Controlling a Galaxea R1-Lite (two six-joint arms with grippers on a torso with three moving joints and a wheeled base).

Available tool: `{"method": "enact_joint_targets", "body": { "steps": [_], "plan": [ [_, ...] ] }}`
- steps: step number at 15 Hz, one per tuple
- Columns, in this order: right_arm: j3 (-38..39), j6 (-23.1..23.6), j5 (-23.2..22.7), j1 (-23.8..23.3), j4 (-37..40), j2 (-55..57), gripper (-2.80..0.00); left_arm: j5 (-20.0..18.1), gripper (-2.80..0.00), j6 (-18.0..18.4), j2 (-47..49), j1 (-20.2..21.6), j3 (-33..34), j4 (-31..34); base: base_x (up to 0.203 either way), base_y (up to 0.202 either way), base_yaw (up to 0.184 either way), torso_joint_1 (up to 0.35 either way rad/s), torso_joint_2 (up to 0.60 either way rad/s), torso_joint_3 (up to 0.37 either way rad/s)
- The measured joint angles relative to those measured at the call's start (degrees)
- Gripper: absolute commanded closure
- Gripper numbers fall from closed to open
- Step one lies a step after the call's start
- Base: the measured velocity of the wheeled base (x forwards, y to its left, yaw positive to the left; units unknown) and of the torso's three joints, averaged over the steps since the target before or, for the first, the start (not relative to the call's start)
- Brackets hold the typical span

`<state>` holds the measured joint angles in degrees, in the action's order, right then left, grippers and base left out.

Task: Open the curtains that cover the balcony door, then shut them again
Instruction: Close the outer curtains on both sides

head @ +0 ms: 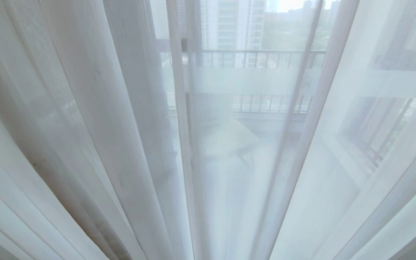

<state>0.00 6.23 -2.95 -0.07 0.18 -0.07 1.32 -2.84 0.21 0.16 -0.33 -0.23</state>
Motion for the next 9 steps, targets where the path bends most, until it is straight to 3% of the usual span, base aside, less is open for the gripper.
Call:
{"method": "enact_joint_targets", "body": {
  "steps": [5, 9],
  "plan": [
    [0.00, 0.02, 0.04, 0.00, 0.00, 0.00, 0.00, -0.02, 0.00, -0.03, 0.00, 0.00, 0.00, -0.03, 0.000, 0.000, 0.000, 0.000, 0.00, 0.000],
    [0.00, 0.02, 0.01, 0.02, -0.02, 0.00, 0.00, -0.02, 0.00, 0.00, 0.00, 0.00, 0.00, 0.01, 0.001, -0.155, 0.003, 0.009, 0.00, 0.002]
  ]
}}
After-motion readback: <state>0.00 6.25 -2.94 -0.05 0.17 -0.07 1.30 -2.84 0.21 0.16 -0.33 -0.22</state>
